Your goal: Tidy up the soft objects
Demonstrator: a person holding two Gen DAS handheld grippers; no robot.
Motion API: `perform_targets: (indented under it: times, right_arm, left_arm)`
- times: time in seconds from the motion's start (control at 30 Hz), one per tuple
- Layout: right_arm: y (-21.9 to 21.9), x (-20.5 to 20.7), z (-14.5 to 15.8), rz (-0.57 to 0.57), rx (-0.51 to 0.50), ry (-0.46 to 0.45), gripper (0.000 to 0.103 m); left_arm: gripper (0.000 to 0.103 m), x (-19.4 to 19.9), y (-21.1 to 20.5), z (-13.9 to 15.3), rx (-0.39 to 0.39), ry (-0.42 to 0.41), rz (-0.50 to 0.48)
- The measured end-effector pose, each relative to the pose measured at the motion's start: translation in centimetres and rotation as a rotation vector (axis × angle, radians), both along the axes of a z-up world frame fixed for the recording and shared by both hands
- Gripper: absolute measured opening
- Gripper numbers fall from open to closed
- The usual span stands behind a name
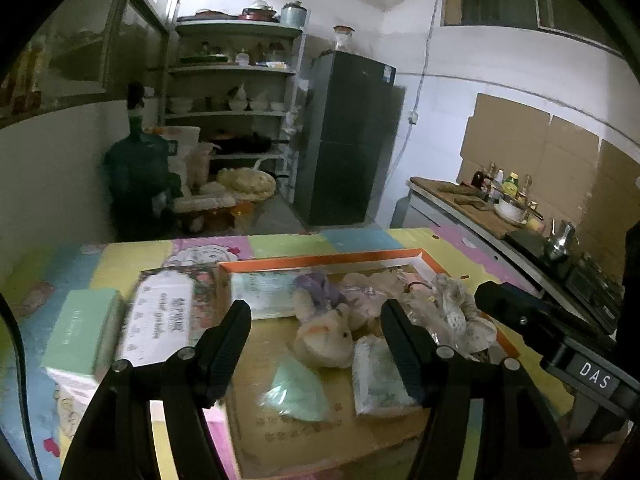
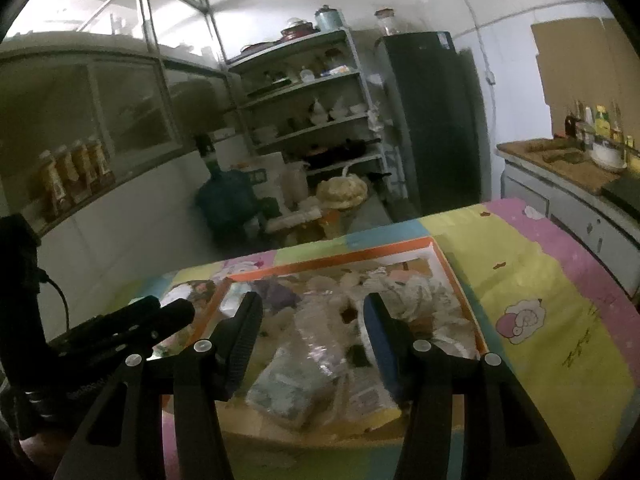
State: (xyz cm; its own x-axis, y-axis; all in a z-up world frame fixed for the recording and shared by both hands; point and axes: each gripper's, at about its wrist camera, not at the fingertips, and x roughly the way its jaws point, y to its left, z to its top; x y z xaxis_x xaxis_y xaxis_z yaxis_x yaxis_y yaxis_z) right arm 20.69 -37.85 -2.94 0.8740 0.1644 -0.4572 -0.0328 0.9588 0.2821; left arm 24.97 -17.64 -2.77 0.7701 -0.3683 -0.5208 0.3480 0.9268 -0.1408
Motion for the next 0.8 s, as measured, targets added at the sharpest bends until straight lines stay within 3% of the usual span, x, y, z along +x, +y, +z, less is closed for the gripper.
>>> perform_targets:
  times: [0.3, 0.63, 0.8]
  right_arm:
    - [3.4, -2.1, 1.5, 0.016, -0.066, -0.017, 0.056]
    - [6.3, -3.7, 1.6, 0.012, -0.105, -0.011, 0.065]
    - [7.7, -4.1, 1.4, -0.022, -0.163, 0.005, 0.066]
  left_arm:
    - [0.067, -3.1, 2.4, 1.3, 0.0, -0.055, 0.041]
    - [0.067, -5.6, 4.6, 1.2, -0.015, -0.064, 0.066]
    - [0.067, -6.7, 5.8, 1.1, 0.006, -0.077, 0.123]
